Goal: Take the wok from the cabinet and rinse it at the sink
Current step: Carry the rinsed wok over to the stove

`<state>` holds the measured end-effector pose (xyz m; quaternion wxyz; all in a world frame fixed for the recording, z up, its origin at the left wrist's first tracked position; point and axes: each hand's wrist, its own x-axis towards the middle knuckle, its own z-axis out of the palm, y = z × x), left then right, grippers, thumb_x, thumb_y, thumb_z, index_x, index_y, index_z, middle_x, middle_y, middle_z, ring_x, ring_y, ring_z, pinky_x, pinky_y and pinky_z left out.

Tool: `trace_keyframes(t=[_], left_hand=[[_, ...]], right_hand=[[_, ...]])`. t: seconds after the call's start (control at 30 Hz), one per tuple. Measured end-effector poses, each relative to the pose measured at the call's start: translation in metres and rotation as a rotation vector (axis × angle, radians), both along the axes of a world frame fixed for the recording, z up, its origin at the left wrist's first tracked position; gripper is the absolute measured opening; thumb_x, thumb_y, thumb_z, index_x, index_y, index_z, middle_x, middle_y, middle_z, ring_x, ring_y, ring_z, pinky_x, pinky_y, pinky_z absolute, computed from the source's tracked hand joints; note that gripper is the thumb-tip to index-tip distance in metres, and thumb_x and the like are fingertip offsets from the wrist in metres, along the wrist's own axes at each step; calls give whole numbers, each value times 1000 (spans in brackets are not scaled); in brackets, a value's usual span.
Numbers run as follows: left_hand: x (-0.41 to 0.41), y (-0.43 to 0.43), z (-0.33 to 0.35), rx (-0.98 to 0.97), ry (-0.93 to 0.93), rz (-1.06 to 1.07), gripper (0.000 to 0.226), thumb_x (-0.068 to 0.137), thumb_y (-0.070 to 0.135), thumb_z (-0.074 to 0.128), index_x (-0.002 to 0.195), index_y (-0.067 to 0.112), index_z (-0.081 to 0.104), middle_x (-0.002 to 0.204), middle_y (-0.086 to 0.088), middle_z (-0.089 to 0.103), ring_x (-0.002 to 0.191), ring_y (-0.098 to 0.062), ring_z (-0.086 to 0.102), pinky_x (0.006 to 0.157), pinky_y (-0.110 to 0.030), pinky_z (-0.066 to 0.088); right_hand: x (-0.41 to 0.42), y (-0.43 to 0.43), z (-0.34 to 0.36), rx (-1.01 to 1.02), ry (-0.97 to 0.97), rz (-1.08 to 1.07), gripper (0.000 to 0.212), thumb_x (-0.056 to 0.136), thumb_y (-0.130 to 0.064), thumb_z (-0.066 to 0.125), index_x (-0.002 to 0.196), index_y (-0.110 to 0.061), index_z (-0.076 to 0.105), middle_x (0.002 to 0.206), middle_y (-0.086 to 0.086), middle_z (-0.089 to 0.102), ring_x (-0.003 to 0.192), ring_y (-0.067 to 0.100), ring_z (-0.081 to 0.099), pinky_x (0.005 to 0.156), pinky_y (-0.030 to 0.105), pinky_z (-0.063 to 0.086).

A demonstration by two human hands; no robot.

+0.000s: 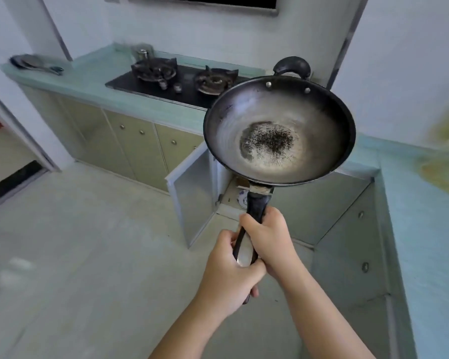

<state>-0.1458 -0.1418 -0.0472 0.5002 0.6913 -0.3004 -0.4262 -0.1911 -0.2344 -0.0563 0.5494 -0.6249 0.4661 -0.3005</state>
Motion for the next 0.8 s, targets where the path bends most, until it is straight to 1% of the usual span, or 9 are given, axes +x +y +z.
trace_keyframes(t=[0.03,0.1,0.2,0.3,0.47,0.67,0.8], left_hand=[[12,3,-1,-3,-2,17,22,77,4,60,91,13,46,45,3,50,30,-14,44,35,-19,30],[38,9,-3,-5,-7,39,22,77,6,61,90,15,46,48,3,51,31,-14,45,36,-19,31],[90,16,-6,-13,-8,60,21,76,8,61,86,19,46,46,4,51,33,-15,46,37,-20,32],[150,21,-5,-18,-25,61,22,77,6,59,86,22,46,45,1,51,34,-15,45,36,-19,31],[255,40,-2,-10,-72,67,22,77,5,60,88,18,46,52,0,52,34,-14,46,35,-18,30],[350,45,-8,2,-58,94,22,77,5,61,90,17,46,53,-1,53,35,-14,47,34,-17,31],[401,35,-14,13,-34,115,24,78,4,61,91,18,46,59,-3,54,36,-12,49,35,-19,33]], right_hand=[[13,2,-1,3,6,15,34,75,-6,54,58,-14,27,43,-11,26,45,11,26,44,22,24],[41,8,-2,14,10,47,29,76,-5,54,61,-13,29,50,-4,28,50,16,28,46,24,25],[95,13,-2,29,10,73,25,76,-6,54,64,-11,33,54,2,31,57,18,32,51,29,28],[157,19,0,44,-1,69,20,75,-9,55,67,-9,37,59,8,35,58,21,36,54,33,32],[261,39,1,40,-29,58,23,75,-8,54,64,-10,34,53,0,30,53,18,31,51,29,28],[359,44,-5,76,-29,86,26,76,-6,54,62,-11,33,53,3,31,55,19,33,52,30,29],[413,33,-13,98,-13,115,22,76,-6,54,63,-11,36,57,7,34,56,20,37,52,31,31]])
